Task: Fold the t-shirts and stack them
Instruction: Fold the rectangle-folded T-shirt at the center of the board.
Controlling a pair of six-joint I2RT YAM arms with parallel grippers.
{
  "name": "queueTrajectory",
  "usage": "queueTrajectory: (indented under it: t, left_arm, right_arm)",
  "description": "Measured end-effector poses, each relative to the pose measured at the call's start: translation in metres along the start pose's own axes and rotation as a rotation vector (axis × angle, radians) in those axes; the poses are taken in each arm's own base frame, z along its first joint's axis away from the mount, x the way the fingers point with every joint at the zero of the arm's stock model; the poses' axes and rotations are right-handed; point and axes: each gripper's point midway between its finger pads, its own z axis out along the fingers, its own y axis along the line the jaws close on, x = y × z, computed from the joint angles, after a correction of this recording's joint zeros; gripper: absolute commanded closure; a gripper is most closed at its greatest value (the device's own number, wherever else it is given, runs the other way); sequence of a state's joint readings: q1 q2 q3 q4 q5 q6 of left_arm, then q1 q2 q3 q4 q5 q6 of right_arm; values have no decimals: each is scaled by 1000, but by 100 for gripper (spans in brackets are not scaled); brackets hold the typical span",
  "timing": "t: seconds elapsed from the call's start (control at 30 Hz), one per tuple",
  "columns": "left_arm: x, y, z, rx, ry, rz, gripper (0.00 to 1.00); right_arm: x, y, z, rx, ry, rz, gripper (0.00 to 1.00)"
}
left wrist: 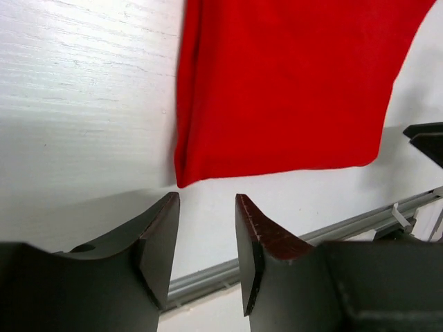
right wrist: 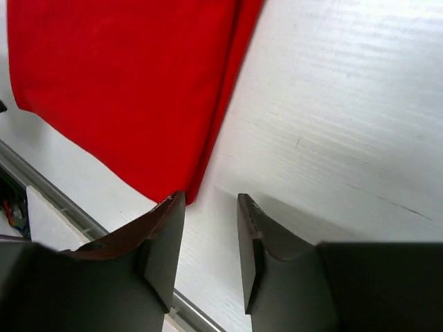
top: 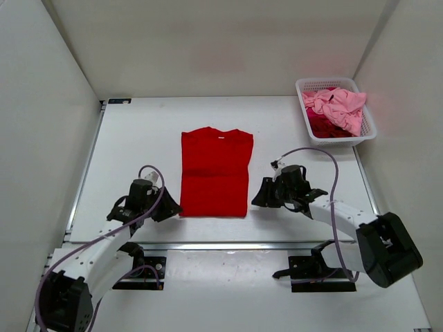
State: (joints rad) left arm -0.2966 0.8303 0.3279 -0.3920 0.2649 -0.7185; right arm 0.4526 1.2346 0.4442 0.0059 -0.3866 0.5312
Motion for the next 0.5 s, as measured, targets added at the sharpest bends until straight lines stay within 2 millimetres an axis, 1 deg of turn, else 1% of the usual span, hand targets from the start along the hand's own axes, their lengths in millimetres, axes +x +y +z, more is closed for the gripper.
queueTrajectory:
  t: [0.07,0.1,0.13,0.2,0.3,0.37,0.43,0.5]
  left_arm:
    - [-2,-2,-7,3,-11,12,52]
    - [-4,-3,-8,2,-18,18,53]
    - [-6,-3,-9,2,-25,21,53]
    - [-7,1,-8,-8,-25,13,52]
    - [-1,10,-1,-31,2,-2,49]
    - [5,15,4,-45,31,-10,49]
    - [7,17,7,-52,46,-18,49]
    - [5,19,10,-57,47,-23,51]
  right_arm:
    - [-8,5,-7,10,-16,-26,75]
    - [-13,10,-9,10,-20,-41,84]
    - [-19,17,-10,2,-24,-64,92]
    - [-28,38,-8,-29,-20,-116,99]
    - [-37,72,4,-92,-10,-193,100]
    - [-33,84,12,-125,4,-219,100]
    - [-24,86,17,-153,26,-220,100]
    - [-16,82,23,-161,54,-204,100]
